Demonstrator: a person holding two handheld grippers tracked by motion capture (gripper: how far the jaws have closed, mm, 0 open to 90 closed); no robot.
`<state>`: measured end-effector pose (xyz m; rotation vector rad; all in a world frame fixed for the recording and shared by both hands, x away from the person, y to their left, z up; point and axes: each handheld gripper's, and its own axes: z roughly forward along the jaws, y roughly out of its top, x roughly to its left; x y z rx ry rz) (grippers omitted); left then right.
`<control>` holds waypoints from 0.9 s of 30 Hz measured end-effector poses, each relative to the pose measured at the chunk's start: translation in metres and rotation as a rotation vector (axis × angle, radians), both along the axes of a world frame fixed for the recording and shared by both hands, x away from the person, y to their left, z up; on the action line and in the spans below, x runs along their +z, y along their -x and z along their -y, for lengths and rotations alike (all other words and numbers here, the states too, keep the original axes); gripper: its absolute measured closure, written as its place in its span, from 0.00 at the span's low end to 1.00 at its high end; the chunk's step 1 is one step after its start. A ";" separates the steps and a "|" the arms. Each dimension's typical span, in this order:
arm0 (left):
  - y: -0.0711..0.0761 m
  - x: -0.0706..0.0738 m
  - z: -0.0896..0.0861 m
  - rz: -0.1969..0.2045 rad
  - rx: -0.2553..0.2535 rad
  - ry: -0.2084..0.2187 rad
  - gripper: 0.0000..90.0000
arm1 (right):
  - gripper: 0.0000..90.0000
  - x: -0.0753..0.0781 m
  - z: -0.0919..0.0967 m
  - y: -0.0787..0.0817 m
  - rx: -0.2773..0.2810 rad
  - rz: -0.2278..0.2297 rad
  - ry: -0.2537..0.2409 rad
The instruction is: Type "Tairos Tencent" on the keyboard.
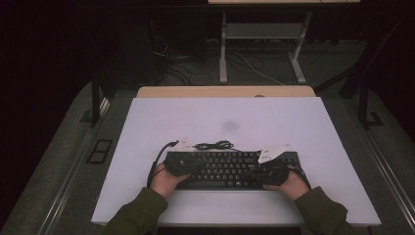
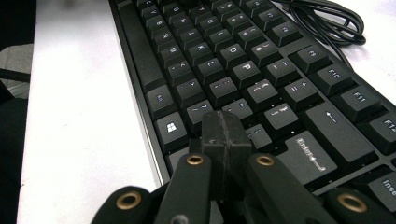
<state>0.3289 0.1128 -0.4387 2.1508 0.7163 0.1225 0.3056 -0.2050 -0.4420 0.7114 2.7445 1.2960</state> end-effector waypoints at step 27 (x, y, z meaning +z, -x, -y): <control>0.006 0.008 -0.009 0.016 -0.001 0.044 0.69 | 0.99 0.000 0.000 0.000 0.000 0.002 0.004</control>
